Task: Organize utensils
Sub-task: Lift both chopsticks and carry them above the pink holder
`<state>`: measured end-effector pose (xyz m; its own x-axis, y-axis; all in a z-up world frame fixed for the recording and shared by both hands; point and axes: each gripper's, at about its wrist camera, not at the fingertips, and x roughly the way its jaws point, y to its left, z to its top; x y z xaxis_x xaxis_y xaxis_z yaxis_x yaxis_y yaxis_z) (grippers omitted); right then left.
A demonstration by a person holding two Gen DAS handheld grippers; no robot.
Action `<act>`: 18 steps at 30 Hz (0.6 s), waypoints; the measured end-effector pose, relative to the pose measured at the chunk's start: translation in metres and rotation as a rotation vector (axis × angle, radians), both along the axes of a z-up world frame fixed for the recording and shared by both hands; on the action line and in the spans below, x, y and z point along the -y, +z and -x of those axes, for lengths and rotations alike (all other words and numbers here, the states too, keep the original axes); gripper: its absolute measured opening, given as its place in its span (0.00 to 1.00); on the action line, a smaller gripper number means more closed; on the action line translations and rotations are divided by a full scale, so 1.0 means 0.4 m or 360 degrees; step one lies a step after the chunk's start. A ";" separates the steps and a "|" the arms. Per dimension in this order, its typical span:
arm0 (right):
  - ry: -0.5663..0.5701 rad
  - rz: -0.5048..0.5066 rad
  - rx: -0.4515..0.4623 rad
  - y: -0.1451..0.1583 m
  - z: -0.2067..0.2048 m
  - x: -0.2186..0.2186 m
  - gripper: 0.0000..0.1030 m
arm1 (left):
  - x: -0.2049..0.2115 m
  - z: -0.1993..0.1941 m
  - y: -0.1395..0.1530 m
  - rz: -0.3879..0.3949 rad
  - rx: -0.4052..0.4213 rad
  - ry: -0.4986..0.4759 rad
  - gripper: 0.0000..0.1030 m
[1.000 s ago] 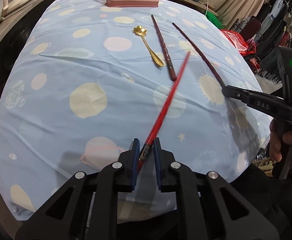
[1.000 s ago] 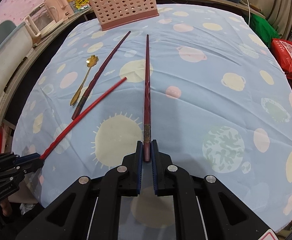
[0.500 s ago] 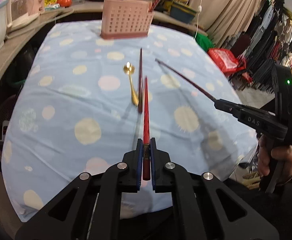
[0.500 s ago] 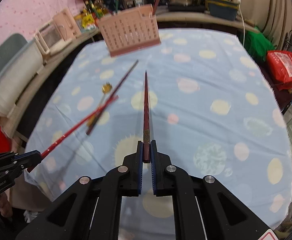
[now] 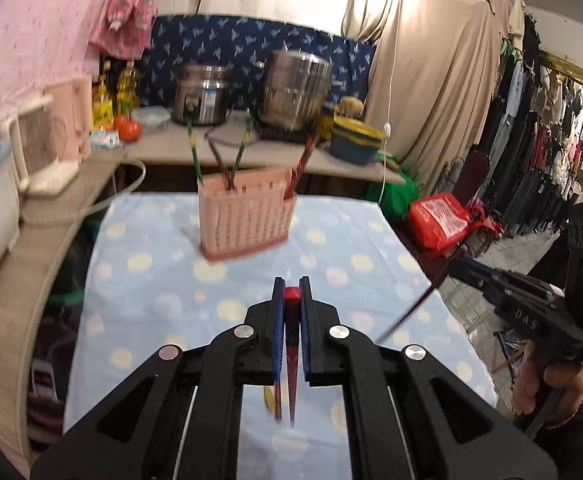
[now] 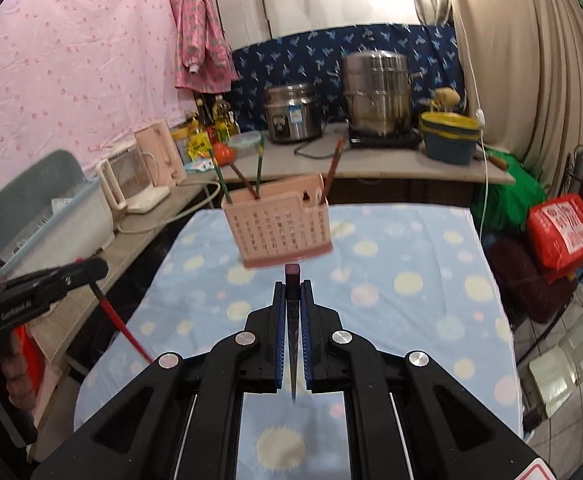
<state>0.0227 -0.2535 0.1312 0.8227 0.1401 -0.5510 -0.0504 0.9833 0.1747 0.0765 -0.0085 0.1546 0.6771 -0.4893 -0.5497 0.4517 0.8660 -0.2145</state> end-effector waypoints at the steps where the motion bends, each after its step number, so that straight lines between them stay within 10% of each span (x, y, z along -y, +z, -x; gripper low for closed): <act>1: 0.0008 0.0004 0.0020 0.011 -0.016 -0.002 0.07 | 0.004 -0.016 0.018 0.0000 0.0028 0.0007 0.06; 18: 0.0055 -0.0129 0.0399 0.305 -0.485 0.009 0.07 | 0.060 -0.415 0.324 0.0042 0.0467 0.0236 0.06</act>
